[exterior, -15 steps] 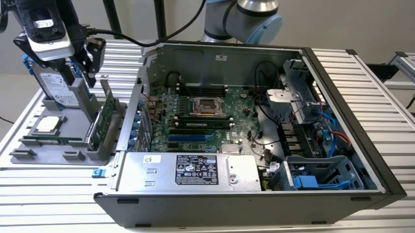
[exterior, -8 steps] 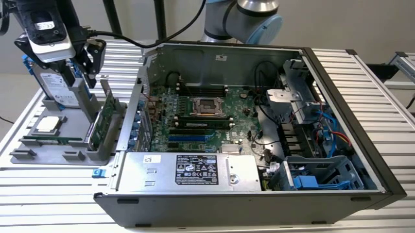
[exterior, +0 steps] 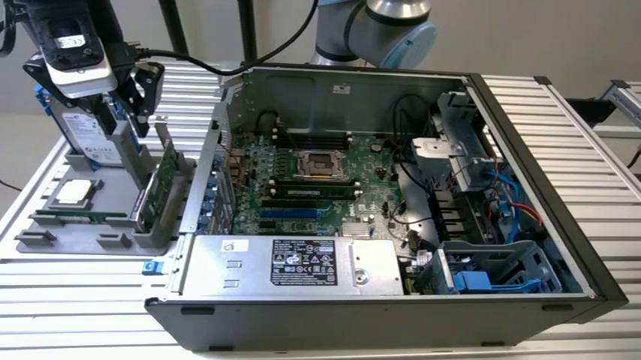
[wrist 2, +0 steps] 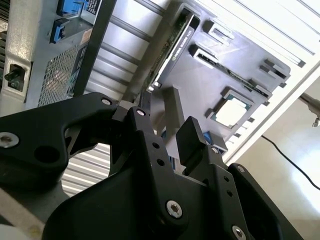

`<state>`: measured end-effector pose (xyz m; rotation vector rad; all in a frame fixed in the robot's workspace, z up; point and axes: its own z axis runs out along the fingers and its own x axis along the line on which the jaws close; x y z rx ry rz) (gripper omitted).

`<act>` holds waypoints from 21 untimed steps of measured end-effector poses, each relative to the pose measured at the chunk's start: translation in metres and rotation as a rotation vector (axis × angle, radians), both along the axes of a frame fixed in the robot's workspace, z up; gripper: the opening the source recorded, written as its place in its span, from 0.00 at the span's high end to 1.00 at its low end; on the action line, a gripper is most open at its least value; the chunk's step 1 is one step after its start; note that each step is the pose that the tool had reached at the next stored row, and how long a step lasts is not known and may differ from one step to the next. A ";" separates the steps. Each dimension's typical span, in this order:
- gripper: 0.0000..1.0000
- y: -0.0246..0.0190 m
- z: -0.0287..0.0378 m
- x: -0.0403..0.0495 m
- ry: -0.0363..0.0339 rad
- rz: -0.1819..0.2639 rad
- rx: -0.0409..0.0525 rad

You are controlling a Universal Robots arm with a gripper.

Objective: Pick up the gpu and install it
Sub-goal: 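Pick up the gpu and move the gpu toward the slot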

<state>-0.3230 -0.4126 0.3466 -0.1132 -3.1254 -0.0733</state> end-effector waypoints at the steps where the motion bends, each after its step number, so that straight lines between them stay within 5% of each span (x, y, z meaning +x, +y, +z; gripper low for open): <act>1: 0.00 0.0000 -0.0002 0.0000 -0.0001 0.000 0.0000; 21: 0.00 0.0000 -0.0045 0.0002 -0.0004 0.000 0.0003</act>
